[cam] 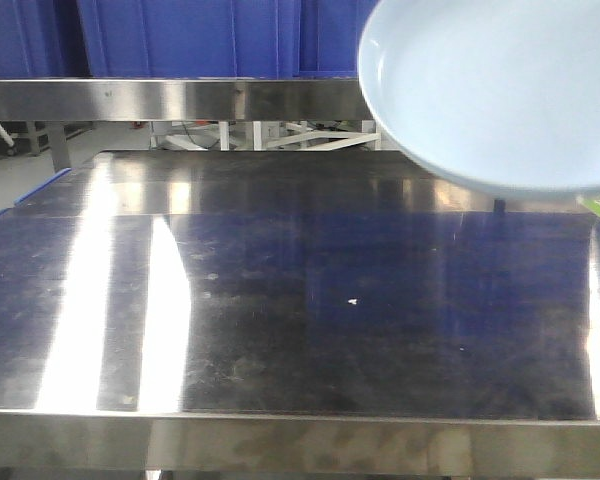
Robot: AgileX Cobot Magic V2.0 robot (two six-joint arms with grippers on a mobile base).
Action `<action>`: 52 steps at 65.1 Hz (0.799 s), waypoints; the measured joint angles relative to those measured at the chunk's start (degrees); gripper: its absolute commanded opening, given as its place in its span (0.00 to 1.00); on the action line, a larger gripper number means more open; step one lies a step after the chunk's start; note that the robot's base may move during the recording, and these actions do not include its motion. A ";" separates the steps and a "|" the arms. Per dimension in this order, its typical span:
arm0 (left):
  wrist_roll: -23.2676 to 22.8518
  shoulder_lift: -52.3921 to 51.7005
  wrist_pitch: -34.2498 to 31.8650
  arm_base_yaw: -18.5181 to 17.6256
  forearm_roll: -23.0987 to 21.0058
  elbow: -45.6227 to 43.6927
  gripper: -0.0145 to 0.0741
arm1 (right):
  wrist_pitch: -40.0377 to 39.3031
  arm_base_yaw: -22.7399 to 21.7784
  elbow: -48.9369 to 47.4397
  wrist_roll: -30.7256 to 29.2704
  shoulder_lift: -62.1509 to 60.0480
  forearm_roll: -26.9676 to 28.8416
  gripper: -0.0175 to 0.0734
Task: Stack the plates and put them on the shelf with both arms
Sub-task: 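Lift the plate stack with the right gripper up and away from the table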
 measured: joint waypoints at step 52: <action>0.00 0.00 0.00 0.00 0.00 0.00 0.28 | -4.50 0.00 7.69 -0.08 -7.43 0.00 0.25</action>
